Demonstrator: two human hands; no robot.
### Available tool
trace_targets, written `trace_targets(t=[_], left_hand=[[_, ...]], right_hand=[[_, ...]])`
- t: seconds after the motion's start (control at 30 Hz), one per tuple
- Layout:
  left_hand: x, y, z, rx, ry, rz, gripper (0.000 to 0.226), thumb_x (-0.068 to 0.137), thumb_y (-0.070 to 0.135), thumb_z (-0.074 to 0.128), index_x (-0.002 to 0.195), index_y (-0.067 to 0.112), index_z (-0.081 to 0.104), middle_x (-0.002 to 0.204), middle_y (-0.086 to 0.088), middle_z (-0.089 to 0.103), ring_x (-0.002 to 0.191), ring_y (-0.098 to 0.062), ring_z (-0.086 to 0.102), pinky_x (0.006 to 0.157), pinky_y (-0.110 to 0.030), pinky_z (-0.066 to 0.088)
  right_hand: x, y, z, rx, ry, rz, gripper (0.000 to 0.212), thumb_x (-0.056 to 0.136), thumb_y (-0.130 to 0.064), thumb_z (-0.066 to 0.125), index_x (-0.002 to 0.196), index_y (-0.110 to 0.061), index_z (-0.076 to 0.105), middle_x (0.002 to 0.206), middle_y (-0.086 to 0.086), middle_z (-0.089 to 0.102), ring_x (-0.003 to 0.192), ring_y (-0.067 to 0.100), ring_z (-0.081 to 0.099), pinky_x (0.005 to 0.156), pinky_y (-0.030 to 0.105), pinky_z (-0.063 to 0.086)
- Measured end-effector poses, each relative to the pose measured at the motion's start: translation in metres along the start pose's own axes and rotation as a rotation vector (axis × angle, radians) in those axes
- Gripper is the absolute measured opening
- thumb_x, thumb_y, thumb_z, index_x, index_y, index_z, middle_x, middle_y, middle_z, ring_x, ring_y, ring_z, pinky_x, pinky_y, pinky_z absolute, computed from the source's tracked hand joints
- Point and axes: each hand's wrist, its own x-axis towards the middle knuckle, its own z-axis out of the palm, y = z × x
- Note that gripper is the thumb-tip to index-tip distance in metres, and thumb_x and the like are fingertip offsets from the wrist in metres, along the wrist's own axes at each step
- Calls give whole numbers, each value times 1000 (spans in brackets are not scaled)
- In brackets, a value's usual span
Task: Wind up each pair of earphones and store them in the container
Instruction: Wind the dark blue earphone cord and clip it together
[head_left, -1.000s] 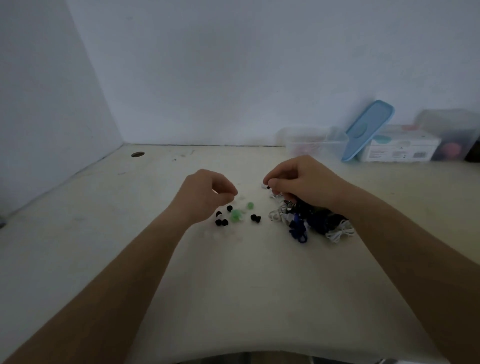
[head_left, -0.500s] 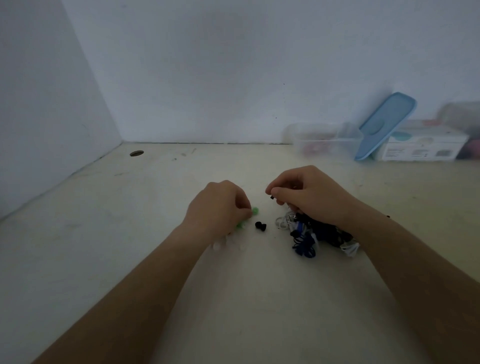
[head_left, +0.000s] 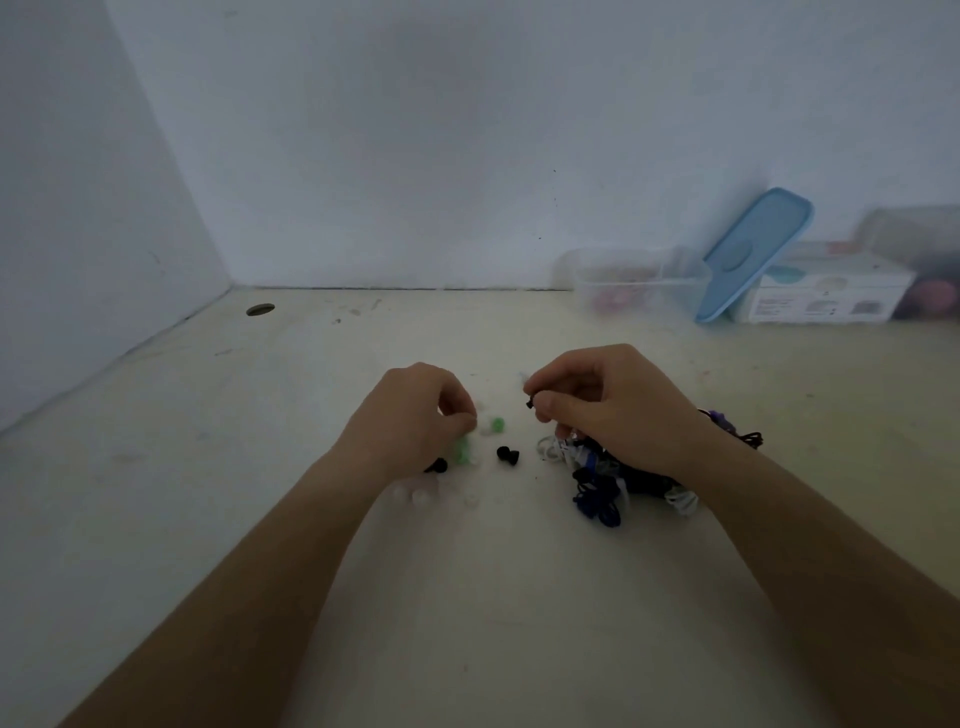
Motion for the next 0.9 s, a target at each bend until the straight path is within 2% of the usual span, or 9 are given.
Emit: trace_targets(t=[0.13,0.27,0.37,0.5,0.6,0.67,0.9], left_hand=[[-3,-5,-3,-142,65,4,10,87,23,71,79,28,68,82,16,69,65,3,60,54,-7,40],[-6,-4,-4,-315,102,-11,5,84,19,73,79,21,72,75,7,73,72,-6,68,61,-15,54],[-13,1,-5,-642,55,-62,3,84,11,75,87,12,74,81,-5,76,72,-15,71,69,-22,57],[-21,9,-3,-1058,-77,-128,17,83,5,74,99,12,75,87,-8,75,79,-14,71,75,-20,56],[-24,16,2,-1274,-129,-180,20,73,1,73,91,10,76,86,-7,75,79,-14,71,76,-19,56],[-26,20,5,-1358,-150,-206,19,72,-3,72,88,6,76,86,-10,74,79,-16,72,75,-20,57],[-30,26,4,-1422,-170,-215,23,81,-12,61,99,-1,71,92,-15,76,85,-20,74,75,-19,58]], right_hand=[[-2,-1,1,1,7,-7,11,92,-9,67,99,-12,74,78,-3,76,64,11,72,64,18,56],[-2,-2,3,-4,17,-2,11,92,-8,66,98,-13,74,80,-2,76,67,11,73,67,20,57],[-3,-3,3,-11,32,-16,10,91,-11,69,98,-14,74,84,-4,76,70,9,73,69,21,58],[-5,-6,2,28,32,-29,11,89,-12,72,98,-16,75,85,-3,77,73,11,72,74,26,60],[-6,-7,0,124,33,-30,11,88,-7,72,96,-12,74,84,4,77,74,17,74,77,31,61],[-7,-7,-2,174,33,-28,10,88,-5,72,96,-11,74,83,6,77,76,19,75,78,33,62],[-9,-11,-5,216,13,-35,12,86,-2,72,96,-8,74,81,8,77,76,20,75,78,31,61]])
